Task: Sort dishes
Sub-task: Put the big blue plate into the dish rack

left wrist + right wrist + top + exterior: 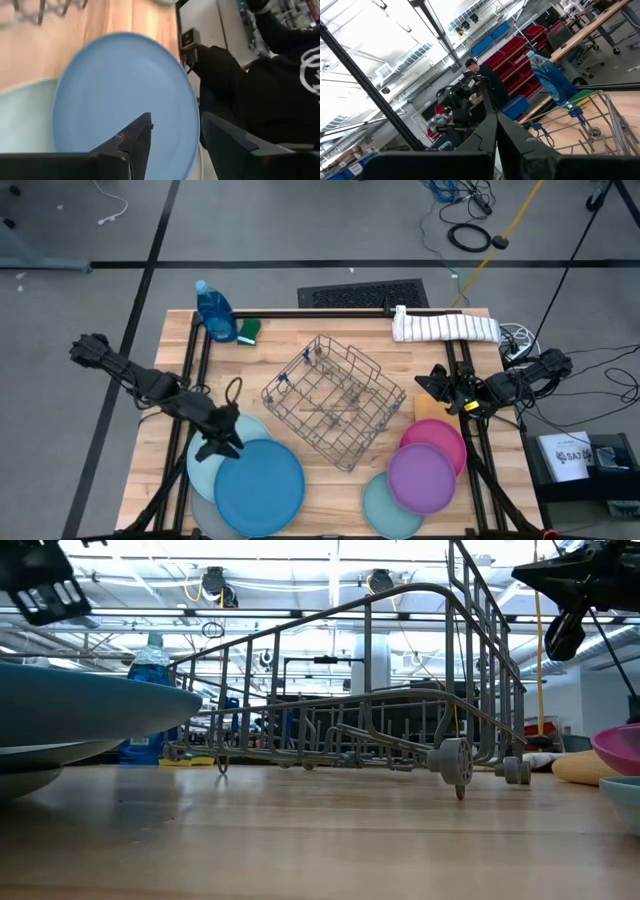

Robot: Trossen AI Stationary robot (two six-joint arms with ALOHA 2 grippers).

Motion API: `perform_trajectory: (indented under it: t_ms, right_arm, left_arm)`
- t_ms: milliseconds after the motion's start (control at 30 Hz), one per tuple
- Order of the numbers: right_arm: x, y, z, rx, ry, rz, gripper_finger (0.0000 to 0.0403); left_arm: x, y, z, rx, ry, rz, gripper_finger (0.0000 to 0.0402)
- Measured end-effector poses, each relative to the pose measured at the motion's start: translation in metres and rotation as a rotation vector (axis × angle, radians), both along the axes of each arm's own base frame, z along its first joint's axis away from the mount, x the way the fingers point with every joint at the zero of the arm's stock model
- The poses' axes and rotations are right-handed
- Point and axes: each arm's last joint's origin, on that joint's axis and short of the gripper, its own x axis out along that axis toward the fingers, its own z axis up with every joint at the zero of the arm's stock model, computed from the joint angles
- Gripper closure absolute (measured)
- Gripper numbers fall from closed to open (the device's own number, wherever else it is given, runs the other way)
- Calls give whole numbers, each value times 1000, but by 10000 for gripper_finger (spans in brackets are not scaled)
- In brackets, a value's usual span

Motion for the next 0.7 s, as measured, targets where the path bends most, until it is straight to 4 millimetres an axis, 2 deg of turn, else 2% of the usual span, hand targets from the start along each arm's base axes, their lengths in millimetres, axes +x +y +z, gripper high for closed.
perform_trajectory:
  t_ms: [133, 333, 500, 700]
  right_arm:
    - [0, 0, 1, 13, -9, 4, 396]
    - [-1, 0, 2, 60, -29, 17, 396]
    - [-1, 0, 1, 154, -54, 45, 396]
    - [-4, -4, 10, 188, -135, -23, 396]
  left_arm:
    - [6, -7, -12, 22, 117, 17, 224]
    - [13, -12, -34, 148, 261, 49, 223]
    - [18, -14, -46, 213, 326, 65, 223]
    - [21, -15, -56, 283, 369, 69, 223]
